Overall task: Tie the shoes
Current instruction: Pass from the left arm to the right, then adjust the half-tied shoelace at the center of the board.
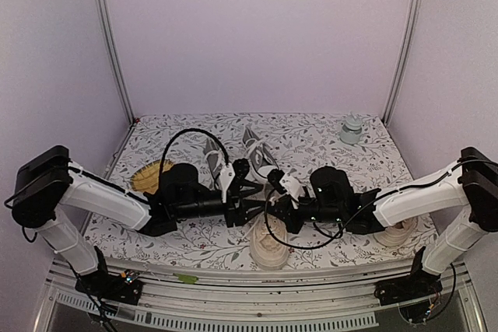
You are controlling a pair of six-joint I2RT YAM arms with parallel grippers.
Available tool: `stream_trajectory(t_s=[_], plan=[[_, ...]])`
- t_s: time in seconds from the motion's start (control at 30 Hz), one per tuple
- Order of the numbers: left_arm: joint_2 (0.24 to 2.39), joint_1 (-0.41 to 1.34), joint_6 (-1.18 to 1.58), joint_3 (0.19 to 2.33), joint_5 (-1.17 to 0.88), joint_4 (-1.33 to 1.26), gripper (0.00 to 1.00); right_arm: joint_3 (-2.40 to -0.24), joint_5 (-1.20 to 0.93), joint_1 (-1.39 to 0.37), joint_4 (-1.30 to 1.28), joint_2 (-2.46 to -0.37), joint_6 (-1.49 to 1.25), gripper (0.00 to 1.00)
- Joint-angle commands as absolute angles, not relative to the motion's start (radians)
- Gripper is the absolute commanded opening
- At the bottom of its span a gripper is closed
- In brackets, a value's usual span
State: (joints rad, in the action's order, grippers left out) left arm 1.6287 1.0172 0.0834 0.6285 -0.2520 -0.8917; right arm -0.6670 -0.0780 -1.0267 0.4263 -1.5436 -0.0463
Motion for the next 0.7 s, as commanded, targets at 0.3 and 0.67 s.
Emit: stream_trajectory(t_s=[0.3,0.67], plan=[[1.548,0.756,0.031,0.713,-0.299,-0.159,0.40,-0.823,-0.327,-0.971,0.158,-1.595,0.060,0.01],[1.862,0.762,-0.030,1.000,-0.235,0.089,0.38,-0.828,-0.337,-0.965,0.152,-1.601,0.078,0.01]])
